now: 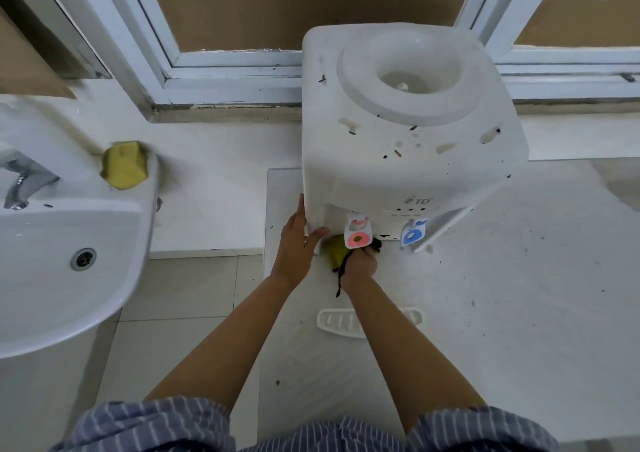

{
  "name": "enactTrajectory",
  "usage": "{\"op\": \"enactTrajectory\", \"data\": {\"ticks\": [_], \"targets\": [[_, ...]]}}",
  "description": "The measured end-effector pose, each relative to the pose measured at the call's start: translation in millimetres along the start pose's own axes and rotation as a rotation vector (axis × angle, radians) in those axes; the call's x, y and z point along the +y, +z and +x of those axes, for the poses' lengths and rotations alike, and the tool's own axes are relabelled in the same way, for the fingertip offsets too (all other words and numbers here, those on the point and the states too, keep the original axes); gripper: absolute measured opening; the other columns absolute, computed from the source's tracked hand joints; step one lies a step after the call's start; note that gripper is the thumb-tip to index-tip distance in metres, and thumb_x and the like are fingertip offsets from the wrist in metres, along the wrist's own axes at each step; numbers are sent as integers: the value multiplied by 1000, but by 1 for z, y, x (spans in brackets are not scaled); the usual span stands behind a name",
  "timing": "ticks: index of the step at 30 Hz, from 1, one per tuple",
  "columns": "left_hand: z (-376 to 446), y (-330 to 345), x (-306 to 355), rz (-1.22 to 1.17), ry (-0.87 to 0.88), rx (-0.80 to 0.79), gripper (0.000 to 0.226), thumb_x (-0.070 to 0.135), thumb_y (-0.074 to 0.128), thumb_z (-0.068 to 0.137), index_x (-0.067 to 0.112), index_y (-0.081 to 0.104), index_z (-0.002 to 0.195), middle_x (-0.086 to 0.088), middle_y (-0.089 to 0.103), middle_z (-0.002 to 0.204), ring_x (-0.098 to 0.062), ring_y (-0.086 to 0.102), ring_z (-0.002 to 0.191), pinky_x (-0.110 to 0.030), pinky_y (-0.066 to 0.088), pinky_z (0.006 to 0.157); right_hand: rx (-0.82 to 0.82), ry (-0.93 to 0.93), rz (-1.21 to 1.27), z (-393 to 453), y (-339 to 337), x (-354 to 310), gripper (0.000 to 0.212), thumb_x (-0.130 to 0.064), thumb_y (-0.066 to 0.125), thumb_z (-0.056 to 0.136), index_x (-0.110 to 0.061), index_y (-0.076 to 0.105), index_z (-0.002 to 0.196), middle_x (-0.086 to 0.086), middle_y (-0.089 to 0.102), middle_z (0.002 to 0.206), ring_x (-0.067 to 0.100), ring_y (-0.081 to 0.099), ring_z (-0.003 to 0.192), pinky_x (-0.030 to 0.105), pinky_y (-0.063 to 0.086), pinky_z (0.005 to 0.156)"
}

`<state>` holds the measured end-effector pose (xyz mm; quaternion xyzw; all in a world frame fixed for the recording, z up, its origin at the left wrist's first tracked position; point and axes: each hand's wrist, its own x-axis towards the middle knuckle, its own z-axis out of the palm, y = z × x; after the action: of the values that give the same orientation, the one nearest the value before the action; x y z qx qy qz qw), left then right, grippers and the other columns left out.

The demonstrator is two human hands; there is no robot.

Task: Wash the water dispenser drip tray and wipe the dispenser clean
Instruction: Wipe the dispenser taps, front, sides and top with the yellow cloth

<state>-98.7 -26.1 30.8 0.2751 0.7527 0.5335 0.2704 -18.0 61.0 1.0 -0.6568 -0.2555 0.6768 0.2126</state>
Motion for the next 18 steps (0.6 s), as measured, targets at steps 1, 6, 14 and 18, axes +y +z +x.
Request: {"op": "enactTrajectory", "data": {"ticks": [1,6,14,18], "targets": [[0,-1,0,6,0,-2,70,34,60,93,23,23,152,4,52,138,-15,51,125,-44,46,105,-51,9,41,-6,6,6,37,-20,42,103,0,53,133,13,57,130,32,54,120,40,43,104],[2,-2,-3,52,19,-14,71,36,57,94,25,19,153,3,56,136,-16,55,122,-45,49,101,-146,56,84,1,-2,6,30,-19,47,100,-6,60,124,20,62,126,35,60,109,48,49,98],[3,-1,-8,21,-4,2,87,65,56,82,36,15,152,2,31,154,-22,33,142,-51,42,108,49,-103,143,17,-41,-27,39,-16,45,101,-16,48,141,8,61,126,25,60,99,30,48,71],[6,0,-11,47,-5,8,85,64,55,82,38,13,152,1,27,156,-23,31,143,-53,41,107,-119,-69,10,9,-14,-3,38,-12,36,103,-4,44,139,16,56,133,20,61,81,32,51,68]]}}
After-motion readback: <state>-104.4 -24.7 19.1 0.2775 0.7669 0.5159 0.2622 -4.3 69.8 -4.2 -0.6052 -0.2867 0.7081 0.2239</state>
